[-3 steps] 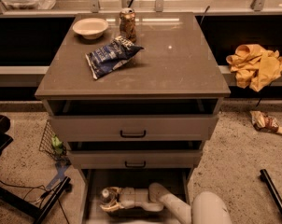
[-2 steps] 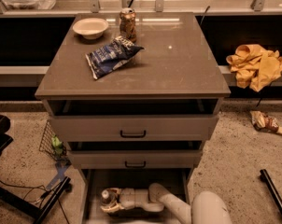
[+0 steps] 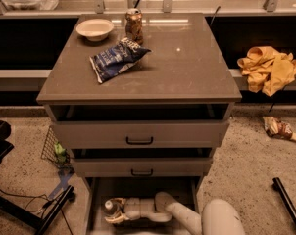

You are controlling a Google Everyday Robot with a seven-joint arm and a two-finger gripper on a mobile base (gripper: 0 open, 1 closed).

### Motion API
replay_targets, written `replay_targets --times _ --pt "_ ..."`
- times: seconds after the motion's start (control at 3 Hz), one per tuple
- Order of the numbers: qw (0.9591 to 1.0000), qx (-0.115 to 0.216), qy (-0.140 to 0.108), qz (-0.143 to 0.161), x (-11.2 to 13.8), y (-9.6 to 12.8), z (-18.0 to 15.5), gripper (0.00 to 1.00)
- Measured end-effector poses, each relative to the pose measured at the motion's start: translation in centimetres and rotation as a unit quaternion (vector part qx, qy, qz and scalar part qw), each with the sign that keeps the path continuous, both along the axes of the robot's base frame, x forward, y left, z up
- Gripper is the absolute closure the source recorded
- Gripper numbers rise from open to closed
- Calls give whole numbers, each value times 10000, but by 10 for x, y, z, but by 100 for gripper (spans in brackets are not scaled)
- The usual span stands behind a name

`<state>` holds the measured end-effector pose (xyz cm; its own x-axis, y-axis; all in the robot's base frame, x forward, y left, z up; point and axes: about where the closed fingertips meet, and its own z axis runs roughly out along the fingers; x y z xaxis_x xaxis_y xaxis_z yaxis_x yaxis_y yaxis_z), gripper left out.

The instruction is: Place blue plastic bottle into bottom drawer

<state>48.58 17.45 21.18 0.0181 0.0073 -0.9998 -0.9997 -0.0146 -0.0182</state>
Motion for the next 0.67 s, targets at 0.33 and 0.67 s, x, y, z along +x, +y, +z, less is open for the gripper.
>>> replay_targets --times 0.33,0.67 --pt "10000 14 6 17 -1 2 0 60" --pt "10000 24 12 32 -2 4 1 36"
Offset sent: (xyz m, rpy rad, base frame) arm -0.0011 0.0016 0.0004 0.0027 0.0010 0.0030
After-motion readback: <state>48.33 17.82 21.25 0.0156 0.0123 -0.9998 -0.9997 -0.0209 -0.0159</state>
